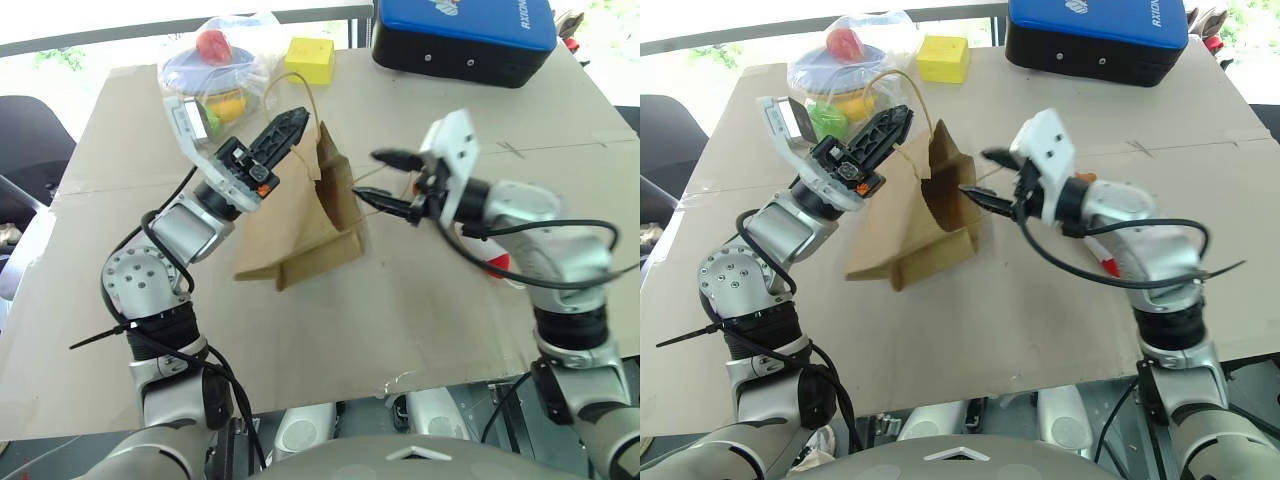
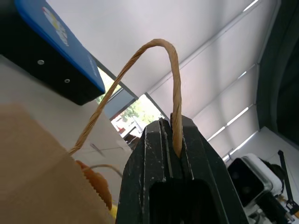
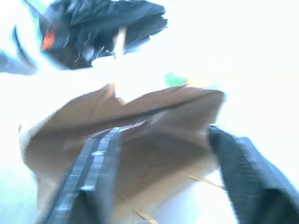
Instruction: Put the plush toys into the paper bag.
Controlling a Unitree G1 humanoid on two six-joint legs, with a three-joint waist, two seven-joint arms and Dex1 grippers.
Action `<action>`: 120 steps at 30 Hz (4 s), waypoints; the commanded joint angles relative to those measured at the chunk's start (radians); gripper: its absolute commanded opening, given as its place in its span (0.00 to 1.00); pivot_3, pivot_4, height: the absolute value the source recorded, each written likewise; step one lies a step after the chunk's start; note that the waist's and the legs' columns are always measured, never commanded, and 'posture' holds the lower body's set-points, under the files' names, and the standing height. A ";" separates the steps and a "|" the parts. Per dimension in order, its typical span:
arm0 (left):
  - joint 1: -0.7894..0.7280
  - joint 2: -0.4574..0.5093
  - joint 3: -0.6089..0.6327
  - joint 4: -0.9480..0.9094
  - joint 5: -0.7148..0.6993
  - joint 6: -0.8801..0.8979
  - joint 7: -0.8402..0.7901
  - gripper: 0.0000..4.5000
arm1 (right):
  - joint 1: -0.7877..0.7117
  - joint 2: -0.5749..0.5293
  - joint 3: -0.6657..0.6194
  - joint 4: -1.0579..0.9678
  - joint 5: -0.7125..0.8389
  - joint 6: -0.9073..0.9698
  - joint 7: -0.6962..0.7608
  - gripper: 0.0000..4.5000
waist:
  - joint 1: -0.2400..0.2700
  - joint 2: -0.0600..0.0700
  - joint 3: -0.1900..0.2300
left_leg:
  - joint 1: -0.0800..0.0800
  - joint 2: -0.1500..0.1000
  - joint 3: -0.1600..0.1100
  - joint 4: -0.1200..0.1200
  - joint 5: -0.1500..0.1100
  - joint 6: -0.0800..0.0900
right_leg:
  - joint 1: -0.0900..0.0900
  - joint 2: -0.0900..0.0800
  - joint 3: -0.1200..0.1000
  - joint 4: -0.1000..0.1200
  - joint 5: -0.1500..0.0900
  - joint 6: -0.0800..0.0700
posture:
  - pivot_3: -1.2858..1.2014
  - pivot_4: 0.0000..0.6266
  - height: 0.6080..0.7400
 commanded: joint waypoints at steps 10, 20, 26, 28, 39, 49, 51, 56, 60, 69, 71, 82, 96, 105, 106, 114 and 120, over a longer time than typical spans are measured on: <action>0.075 0.128 -0.003 -0.054 -0.045 0.015 -0.124 0.00 | 0.312 -0.358 -0.257 -0.286 0.089 0.489 -0.162 0.98 | 0.008 0.000 0.000 | -0.005 -0.001 -0.003 0.000 0.000 0.000 | -0.002 -0.001 -0.003 -0.002 0.000 0.000 | 0.52 0.24 1.00; 0.055 0.132 -0.050 -0.050 -0.038 0.006 -0.154 0.00 | 0.403 -0.407 0.034 0.001 -0.183 0.238 -0.286 0.57 | 0.009 -0.001 0.000 | -0.005 -0.003 -0.003 0.001 0.000 0.000 | -0.002 -0.002 -0.002 -0.001 0.001 -0.001 | 0.52 0.24 1.00; 0.049 0.146 -0.045 -0.039 -0.041 0.005 -0.160 0.00 | 0.418 -0.318 -0.175 -0.120 -0.036 0.178 -0.207 0.02 | 0.008 -0.001 0.000 | -0.005 -0.002 -0.003 0.001 0.000 0.000 | -0.002 -0.002 -0.002 -0.001 0.001 -0.001 | 0.52 0.24 1.00; 0.054 0.149 -0.044 -0.043 -0.049 0.010 -0.164 0.00 | 0.342 -0.190 -0.341 -0.203 0.217 0.277 -0.195 0.02 | 0.004 0.000 0.000 | -0.005 -0.002 -0.003 0.001 0.000 0.000 | -0.002 -0.002 -0.003 -0.001 0.001 -0.001 | 0.52 0.24 1.00; 0.025 0.142 -0.057 -0.028 -0.071 0.016 -0.187 0.00 | -0.096 0.226 -0.335 0.023 0.859 0.559 -0.770 0.02 | -0.001 0.001 0.001 | -0.009 -0.006 -0.006 0.000 0.000 0.000 | -0.007 -0.003 -0.003 0.000 0.001 -0.001 | 0.52 0.24 1.00; -0.001 0.063 -0.092 -0.080 -0.087 -0.011 -0.136 0.00 | -0.176 0.281 -0.223 0.242 0.943 0.590 -0.877 0.02 | -0.025 0.002 0.001 | -0.008 -0.007 -0.006 0.001 0.000 0.000 | -0.009 -0.004 -0.003 0.003 0.001 -0.001 | 0.52 0.24 1.00; 0.006 0.055 -0.092 -0.091 -0.087 -0.015 -0.131 0.00 | -0.166 0.270 -0.205 0.256 0.971 0.610 -0.886 0.02 | -0.030 0.002 0.001 | -0.008 -0.007 -0.006 0.002 0.000 0.000 | -0.009 -0.004 -0.002 0.003 0.001 -0.001 | 0.52 0.24 1.00; 0.026 0.049 -0.092 -0.108 -0.087 -0.025 -0.126 0.00 | -0.158 0.232 -0.181 0.282 1.044 0.631 -0.912 0.02 | -0.031 0.002 0.001 | -0.008 -0.007 -0.006 0.002 0.001 0.000 | -0.012 -0.004 -0.002 0.007 0.001 -0.001 | 0.52 0.24 1.00; 0.046 0.046 -0.096 -0.121 -0.082 -0.028 -0.132 0.00 | -0.183 0.204 -0.204 0.324 1.081 0.586 -0.943 0.02 | -0.030 0.002 0.001 | -0.009 -0.008 -0.006 0.002 0.000 0.000 | -0.013 -0.004 -0.002 0.007 0.001 -0.001 | 0.52 0.24 1.00; 0.101 0.049 -0.108 -0.140 -0.066 -0.029 -0.149 0.00 | -0.234 0.200 -0.258 0.367 1.359 0.335 -1.095 0.02 | -0.030 0.001 0.001 | -0.009 -0.008 -0.005 0.002 0.000 0.000 | -0.013 -0.004 -0.001 0.007 0.001 -0.001 | 0.52 0.24 1.00; 0.096 0.049 -0.109 -0.135 -0.070 -0.031 -0.147 0.00 | -0.236 0.222 -0.246 0.356 1.394 0.279 -1.116 0.02 | -0.031 0.002 0.001 | -0.009 -0.008 -0.005 0.002 0.001 0.000 | -0.014 -0.004 -0.001 0.008 0.001 -0.001 | 0.52 0.24 1.00; 0.082 0.045 -0.108 -0.124 -0.093 -0.058 -0.116 0.00 | -0.021 0.247 -0.084 0.269 1.390 0.195 -1.098 0.02 | -0.029 0.001 0.001 | -0.009 -0.008 -0.005 0.002 0.001 0.000 | -0.014 -0.004 -0.001 0.008 0.001 -0.001 | 0.52 0.24 1.00; 0.093 0.048 -0.120 -0.141 -0.091 -0.061 -0.113 0.00 | -0.003 0.098 0.114 0.291 1.135 0.321 -0.840 0.02 | -0.028 0.001 0.001 | -0.009 -0.008 -0.005 0.002 0.001 0.000 | -0.014 -0.004 -0.001 0.008 0.001 -0.001 | 0.52 0.24 1.00; 0.110 0.088 -0.137 -0.166 -0.038 -0.047 -0.172 0.00 | -0.119 -0.104 0.386 0.228 0.589 0.256 -0.382 0.69 | -0.023 0.001 0.001 | -0.010 -0.008 -0.005 0.002 0.000 0.000 | -0.014 -0.004 -0.002 0.007 0.001 -0.001 | 0.52 0.24 1.00; 0.112 0.107 -0.139 -0.170 -0.018 -0.043 -0.194 0.00 | -0.122 -0.133 0.392 0.212 0.546 0.244 -0.351 0.80 | -0.023 0.001 0.001 | -0.010 -0.008 -0.005 0.002 0.000 0.000 | -0.014 -0.004 -0.001 0.006 0.001 -0.001 | 0.52 0.24 1.00; 0.077 0.233 -0.137 -0.145 0.152 -0.084 -0.396 0.00 | -0.116 -0.226 0.189 0.092 0.498 0.205 -0.225 0.80 | -0.021 0.001 0.001 | -0.011 -0.008 -0.005 0.001 0.000 0.000 | -0.015 -0.004 -0.001 0.006 0.001 -0.001 | 0.52 0.24 1.00; -0.005 0.235 -0.114 -0.091 0.188 -0.113 -0.436 0.00 | -0.129 -0.239 -0.076 0.062 0.583 0.200 -0.259 0.92 | -0.007 0.001 0.001 | -0.011 -0.008 -0.006 0.002 0.000 0.000 | -0.014 -0.005 -0.002 0.005 0.001 -0.001 | 0.52 0.24 1.00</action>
